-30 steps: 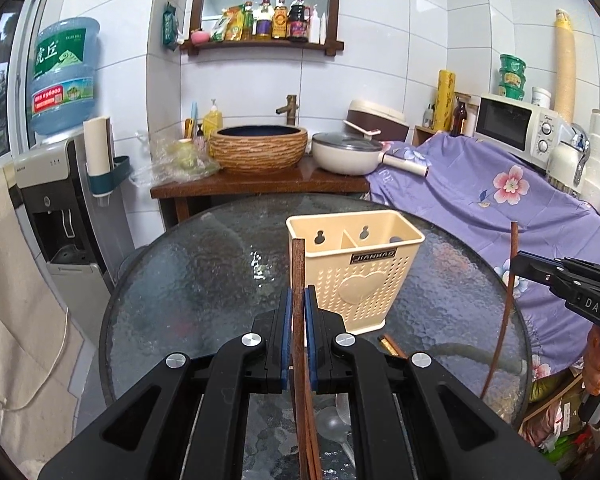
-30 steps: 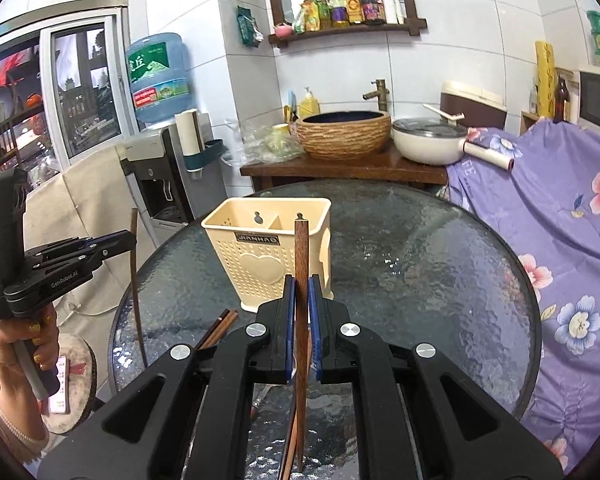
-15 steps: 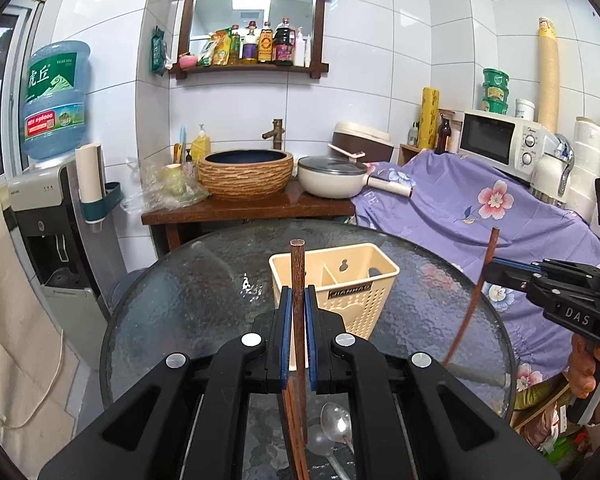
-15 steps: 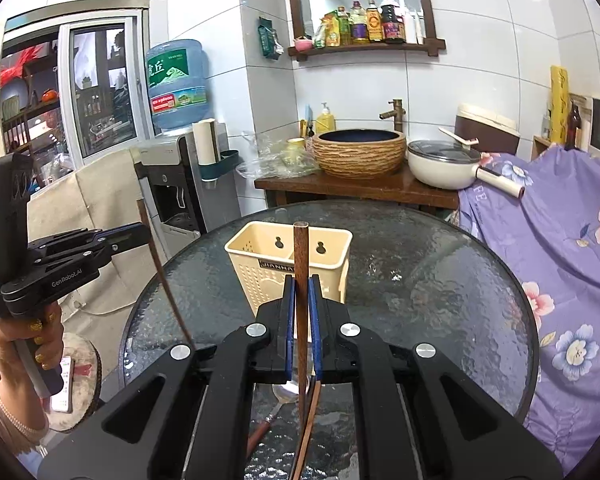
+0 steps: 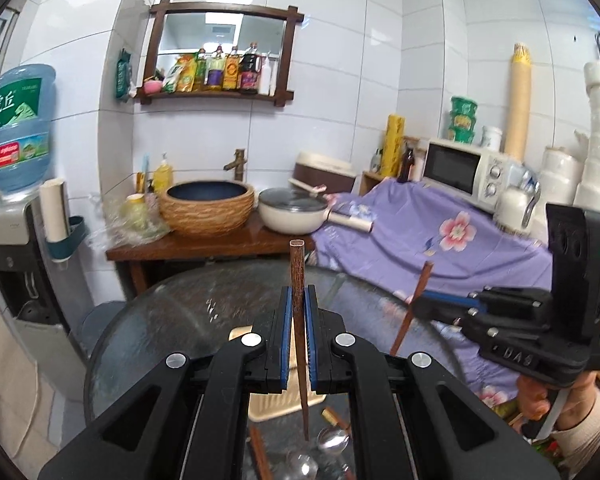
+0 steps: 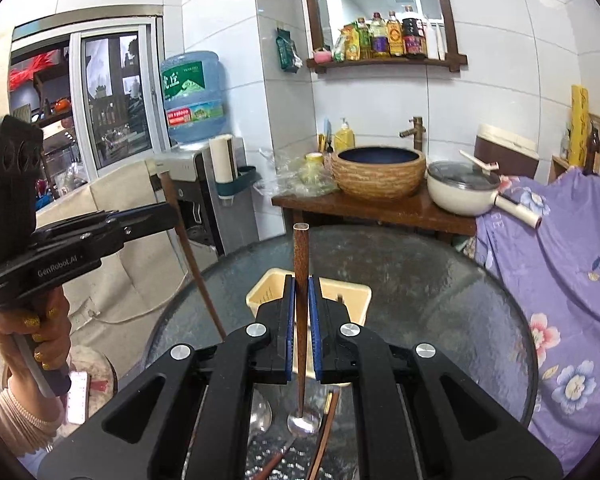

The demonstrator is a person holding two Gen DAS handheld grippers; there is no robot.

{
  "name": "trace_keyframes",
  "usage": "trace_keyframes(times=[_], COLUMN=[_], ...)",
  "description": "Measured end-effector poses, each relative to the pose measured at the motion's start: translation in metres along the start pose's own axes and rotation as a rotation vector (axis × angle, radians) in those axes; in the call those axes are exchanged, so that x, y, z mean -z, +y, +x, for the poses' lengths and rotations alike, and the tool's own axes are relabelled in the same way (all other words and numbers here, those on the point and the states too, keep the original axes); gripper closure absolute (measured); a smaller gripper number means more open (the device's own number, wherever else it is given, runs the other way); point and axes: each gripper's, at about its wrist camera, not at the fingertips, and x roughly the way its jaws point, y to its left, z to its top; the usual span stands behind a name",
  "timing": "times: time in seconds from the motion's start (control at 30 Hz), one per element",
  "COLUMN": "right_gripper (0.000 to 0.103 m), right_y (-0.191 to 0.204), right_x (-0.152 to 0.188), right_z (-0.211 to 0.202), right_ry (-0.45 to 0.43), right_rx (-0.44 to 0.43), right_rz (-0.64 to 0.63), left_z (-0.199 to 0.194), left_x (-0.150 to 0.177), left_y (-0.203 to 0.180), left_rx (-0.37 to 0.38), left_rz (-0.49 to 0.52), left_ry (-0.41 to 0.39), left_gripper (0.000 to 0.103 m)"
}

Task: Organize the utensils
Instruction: 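Carry both chopsticks over the cream basket and lower them into it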

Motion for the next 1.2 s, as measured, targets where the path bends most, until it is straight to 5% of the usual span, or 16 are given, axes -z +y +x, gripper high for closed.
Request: trace_keyframes(times=[0.27, 0.5, 1.2], right_gripper=[0.096, 0.096, 0.095], right_y=[0.001, -0.005, -0.031], right_x=[-0.074, -0.106, -0.022], right_z=[-0.010, 0.011, 0.110], right_ry=[-0.064, -0.097, 0.018], right_rx=[0.018, 0.086, 0.134], right_rz=[-0.021, -0.026, 0.043], left_z=[0.004, 0.033, 0.121], left_x=[-0.068, -0.088, -0.001], left_y=[-0.001, 0.010, 0.048], left_rx=[-0.063, -0.124, -0.199], left_rz=[0.015, -0.031, -0.122], left_ry=[-0.085, -0.081, 0.089], left_gripper=[0.097, 0.097, 0.097])
